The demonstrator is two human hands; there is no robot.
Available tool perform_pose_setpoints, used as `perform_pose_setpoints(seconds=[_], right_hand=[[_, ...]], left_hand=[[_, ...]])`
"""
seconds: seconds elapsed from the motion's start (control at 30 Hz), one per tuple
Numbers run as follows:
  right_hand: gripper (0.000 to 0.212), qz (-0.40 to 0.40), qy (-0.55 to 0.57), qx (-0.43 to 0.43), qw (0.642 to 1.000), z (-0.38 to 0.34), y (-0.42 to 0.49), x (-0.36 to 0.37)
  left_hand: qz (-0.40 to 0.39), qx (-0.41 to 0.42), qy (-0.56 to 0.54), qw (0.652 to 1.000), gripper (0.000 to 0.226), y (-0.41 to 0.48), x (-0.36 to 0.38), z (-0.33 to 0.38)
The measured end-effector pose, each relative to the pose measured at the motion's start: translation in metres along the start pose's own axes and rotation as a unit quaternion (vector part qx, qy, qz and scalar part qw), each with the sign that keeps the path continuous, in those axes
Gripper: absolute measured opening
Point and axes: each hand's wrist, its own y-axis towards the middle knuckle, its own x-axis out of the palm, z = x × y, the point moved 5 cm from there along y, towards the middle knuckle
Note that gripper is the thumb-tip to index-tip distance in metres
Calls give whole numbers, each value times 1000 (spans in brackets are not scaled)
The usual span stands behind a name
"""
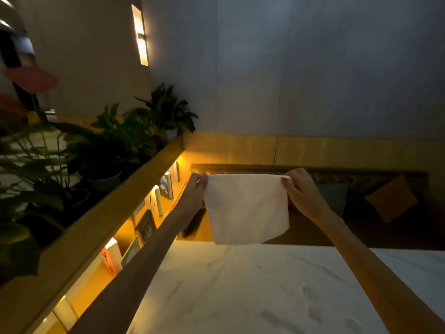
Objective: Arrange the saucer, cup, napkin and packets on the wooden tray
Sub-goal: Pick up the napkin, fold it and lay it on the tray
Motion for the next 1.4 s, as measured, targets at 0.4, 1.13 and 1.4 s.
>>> perform_pose_setpoints(seconds=[0.4, 1.13, 1.4], right_hand=[[26, 0, 241, 99, 965, -50, 1, -73], [30, -191, -3, -83, 978, -90, 19, -60], [26, -196, -59, -192, 960, -175, 40, -29]], left_hand=[[41, -29, -180, 982, 35, -11, 1, 60], [14, -48, -192, 980, 36, -26, -38, 67], [-3, 37, -68, 997, 36, -44, 13, 120]])
